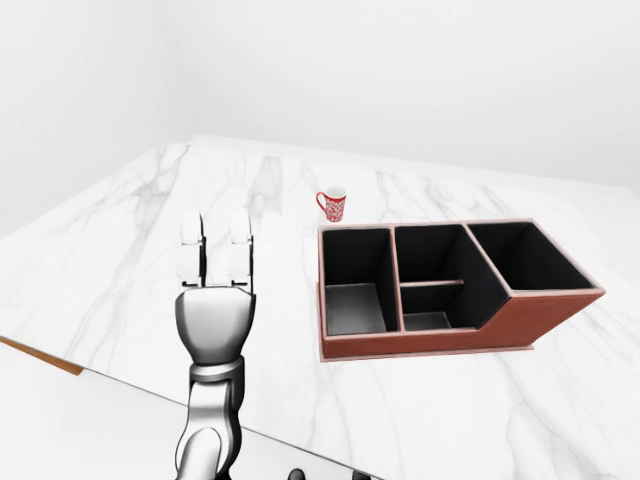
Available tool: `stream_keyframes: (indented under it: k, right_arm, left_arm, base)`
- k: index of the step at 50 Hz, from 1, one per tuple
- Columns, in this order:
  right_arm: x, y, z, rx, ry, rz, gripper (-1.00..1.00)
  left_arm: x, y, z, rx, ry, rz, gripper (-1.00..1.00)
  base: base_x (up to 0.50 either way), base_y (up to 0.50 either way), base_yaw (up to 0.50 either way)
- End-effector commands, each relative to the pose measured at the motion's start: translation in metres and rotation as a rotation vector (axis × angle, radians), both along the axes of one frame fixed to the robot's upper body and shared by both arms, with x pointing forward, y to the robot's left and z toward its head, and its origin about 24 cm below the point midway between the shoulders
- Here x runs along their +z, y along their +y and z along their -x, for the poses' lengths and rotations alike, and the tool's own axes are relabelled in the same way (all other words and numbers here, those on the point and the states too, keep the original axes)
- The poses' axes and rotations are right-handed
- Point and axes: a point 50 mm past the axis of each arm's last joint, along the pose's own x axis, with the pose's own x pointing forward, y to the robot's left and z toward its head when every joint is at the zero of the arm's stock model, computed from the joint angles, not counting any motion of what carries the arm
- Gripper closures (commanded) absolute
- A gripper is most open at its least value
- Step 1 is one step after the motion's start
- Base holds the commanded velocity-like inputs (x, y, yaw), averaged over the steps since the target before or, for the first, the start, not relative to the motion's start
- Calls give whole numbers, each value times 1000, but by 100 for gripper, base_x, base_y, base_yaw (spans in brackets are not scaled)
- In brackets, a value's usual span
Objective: Pick up the book and place it in the left compartment of the caddy.
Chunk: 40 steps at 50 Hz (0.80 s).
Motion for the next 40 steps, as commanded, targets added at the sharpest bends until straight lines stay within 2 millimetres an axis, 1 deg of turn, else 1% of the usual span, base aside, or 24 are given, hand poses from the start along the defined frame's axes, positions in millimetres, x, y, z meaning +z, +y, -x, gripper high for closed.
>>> stream_keyframes:
  k: [1,19,20,23,25,32,34,36,40]
  right_arm:
    - [0,0,0,-3,5,1,-100]
    - [0,0,0,-3,5,1,-100]
    - [1,1,0,19,0,7,-100]
    - [1,0,2,-1,2,4,-100]
    - [3,0,2,0,-7,8,-100]
    - [1,1,1,13,3,14,-100]
    - [3,2,2,15,2,20,-100]
    - [1,2,1,17,5,20,-100]
    - [0,2,1,17,11,22,-100]
  left_arm:
    - [1,-1,0,2,-3,-16,-100]
    - [1,-1,0,2,-3,-16,-100]
    - [2,0,-1,8,2,-15,-100]
    - [2,2,-2,11,9,2,-100]
    - [-1,8,-9,25,59,-1,-100]
    - [-6,9,-16,32,124,-12,-100]
    - [-10,10,-20,32,145,6,-100]
    - [-16,11,-25,35,176,13,-100]
    - [-22,11,-30,28,210,-3,-100]
  base:
    - [0,0,0]
    - [0,0,0]
    - [0,0,0]
    - [0,0,0]
    - [0,0,0]
    - [0,0,0]
    - [0,0,0]
    - [0,0,0]
    - [0,0,0]
